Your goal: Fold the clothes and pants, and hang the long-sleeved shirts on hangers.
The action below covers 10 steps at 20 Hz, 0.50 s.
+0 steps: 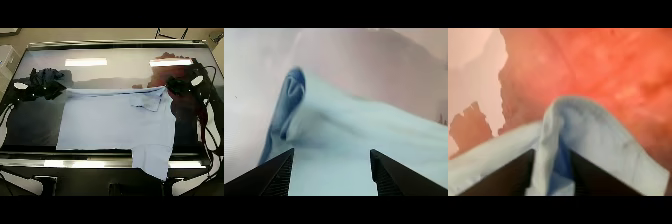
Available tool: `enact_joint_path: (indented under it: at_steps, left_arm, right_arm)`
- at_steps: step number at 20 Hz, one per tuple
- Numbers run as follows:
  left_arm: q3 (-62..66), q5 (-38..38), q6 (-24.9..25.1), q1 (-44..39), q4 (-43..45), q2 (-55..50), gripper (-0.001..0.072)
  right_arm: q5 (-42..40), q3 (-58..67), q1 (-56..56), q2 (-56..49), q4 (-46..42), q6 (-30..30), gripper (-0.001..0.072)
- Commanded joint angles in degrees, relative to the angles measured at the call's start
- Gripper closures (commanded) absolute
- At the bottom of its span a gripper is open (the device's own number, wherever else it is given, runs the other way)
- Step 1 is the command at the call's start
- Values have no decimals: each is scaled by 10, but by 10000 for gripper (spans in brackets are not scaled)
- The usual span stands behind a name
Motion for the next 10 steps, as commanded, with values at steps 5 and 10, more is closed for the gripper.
enact_joint_path:
  at_steps: [5,10]
  left_arm:
    - [1,-433,-73,130,265,57,187]
    - [-327,-346,24,194,279,216,191]
  right_arm:
    - [450,-28,-151,85,-90,-43,155]
    - [404,-269,-173,226,-132,-56,155]
